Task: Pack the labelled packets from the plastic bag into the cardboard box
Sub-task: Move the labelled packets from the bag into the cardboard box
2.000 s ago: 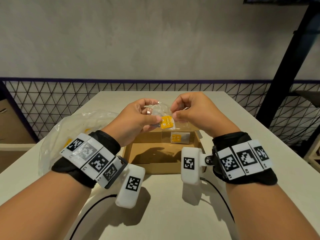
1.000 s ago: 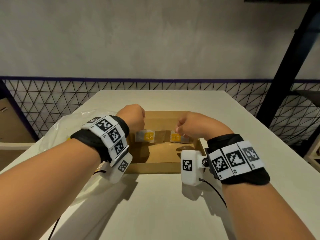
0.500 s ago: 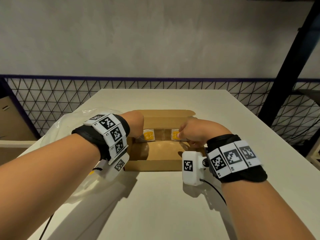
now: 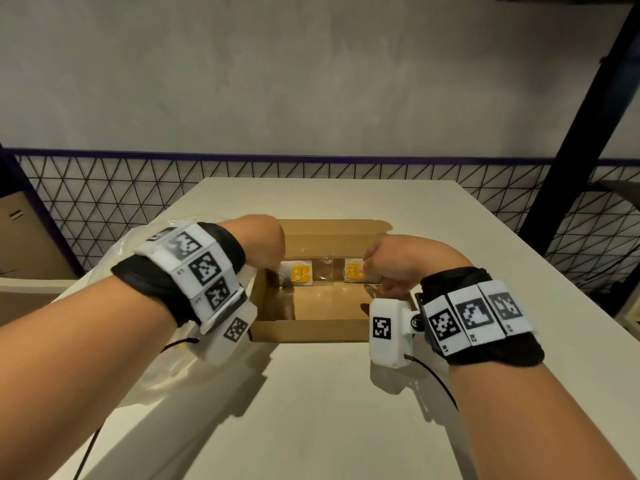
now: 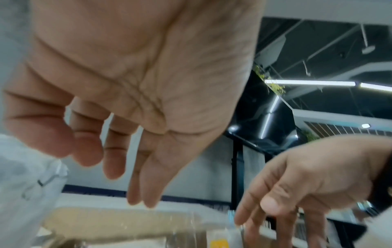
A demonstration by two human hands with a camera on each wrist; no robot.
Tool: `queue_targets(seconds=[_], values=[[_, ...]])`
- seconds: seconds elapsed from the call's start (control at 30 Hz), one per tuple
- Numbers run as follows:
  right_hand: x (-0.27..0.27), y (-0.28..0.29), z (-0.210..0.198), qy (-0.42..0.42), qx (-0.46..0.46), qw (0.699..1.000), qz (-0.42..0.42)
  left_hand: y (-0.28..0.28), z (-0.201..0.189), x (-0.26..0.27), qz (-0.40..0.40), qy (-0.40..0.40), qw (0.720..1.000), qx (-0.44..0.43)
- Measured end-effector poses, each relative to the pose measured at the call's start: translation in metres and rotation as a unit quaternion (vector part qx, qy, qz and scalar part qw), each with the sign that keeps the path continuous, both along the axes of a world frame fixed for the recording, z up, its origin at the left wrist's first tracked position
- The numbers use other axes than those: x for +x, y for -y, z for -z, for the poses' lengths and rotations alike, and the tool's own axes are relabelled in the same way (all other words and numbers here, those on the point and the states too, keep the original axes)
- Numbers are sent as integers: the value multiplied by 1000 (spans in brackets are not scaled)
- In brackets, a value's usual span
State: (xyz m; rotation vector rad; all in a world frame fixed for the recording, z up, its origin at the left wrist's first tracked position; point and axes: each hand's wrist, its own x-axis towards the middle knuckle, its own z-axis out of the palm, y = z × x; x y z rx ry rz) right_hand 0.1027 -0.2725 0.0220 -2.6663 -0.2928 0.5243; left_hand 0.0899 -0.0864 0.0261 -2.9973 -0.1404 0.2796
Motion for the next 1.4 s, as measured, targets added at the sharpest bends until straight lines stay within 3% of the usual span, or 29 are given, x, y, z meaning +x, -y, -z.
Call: queue_targets(seconds=[0.17, 0.33, 0.53, 0.67, 0.77, 0.93, 1.23, 1.4], values=[[-5, -3, -10, 43, 41, 998, -15, -34, -15, -12, -96, 57, 993, -34], [-13, -7, -15, 89, 54, 993, -48, -49, 0, -22, -149, -5, 989, 6], [-13, -8, -15, 108, 58, 991, -54, -55, 5, -23, -199, 153, 967, -36], [-11, -8, -14, 120, 88, 987, -56, -58, -1, -21, -205, 115, 972, 1], [-9, -7, -14, 128, 112, 984, -58, -61, -11, -18, -218, 159, 963, -15], [-7, -6, -15, 136, 157, 977, -56, -57, -40, -22, -164, 266, 944, -109], [-9, -6, -19, 178, 274, 944, -55, -13, -59, -37, -32, 263, 888, -375], [-9, -8, -19, 206, 302, 929, -61, 4, -56, -37, 14, 240, 857, -455]])
